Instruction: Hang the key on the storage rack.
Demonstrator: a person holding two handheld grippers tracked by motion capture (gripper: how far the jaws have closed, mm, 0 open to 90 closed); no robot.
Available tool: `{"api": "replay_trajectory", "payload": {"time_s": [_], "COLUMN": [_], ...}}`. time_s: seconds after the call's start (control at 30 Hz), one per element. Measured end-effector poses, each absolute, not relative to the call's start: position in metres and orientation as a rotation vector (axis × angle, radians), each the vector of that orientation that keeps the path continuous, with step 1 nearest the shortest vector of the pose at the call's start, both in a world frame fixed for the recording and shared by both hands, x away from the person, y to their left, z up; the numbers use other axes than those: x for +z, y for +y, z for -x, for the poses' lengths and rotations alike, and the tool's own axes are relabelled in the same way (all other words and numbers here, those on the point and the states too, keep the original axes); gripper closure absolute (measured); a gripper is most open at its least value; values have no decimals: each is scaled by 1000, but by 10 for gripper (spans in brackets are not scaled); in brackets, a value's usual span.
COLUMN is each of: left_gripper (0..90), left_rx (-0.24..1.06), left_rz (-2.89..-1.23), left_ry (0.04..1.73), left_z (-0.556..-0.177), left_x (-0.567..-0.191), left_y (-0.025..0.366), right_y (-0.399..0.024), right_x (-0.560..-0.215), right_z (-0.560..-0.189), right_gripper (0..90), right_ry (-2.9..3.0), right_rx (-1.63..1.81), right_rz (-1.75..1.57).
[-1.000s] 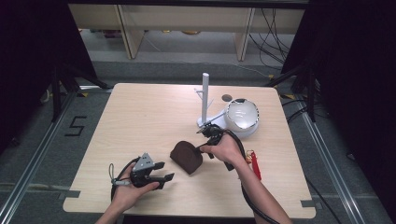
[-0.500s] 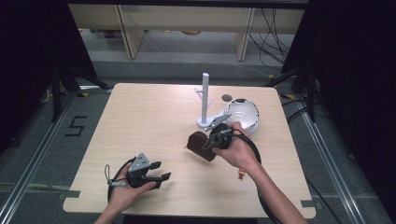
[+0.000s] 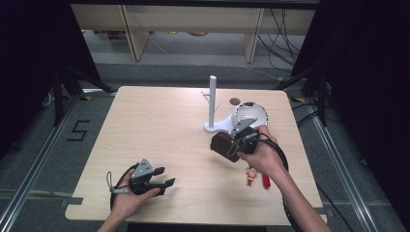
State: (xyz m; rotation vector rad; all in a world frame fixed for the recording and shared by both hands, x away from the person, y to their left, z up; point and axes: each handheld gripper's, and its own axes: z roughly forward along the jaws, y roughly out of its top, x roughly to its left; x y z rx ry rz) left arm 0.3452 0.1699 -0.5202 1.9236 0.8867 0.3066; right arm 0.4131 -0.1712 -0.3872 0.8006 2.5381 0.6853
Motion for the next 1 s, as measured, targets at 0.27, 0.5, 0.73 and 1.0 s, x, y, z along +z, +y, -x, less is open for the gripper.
{"api": "replay_trajectory", "payload": {"time_s": [0.27,0.5,0.73,1.0], "left_gripper": [368,366,366,365], "left_rx": [323,331,338,336], "left_rz": [-1912,-1906,-1906,-1889], "left_ry": [889,894,902,905], "left_z": [-345,-345,-344,-345], "left_x": [-520,-520,-520,-520], "left_y": [171,171,171,171], "right_y": [-188,-197,-210,-223], "right_x": [-377,-370,-361,-351], "right_z": [-415,-416,-418,-423], "right_gripper": [853,853,852,853], "right_ry": [2502,2479,2444,2412], "right_rx": [695,691,683,671], "right_rz": [-801,-812,-838,-852]}}
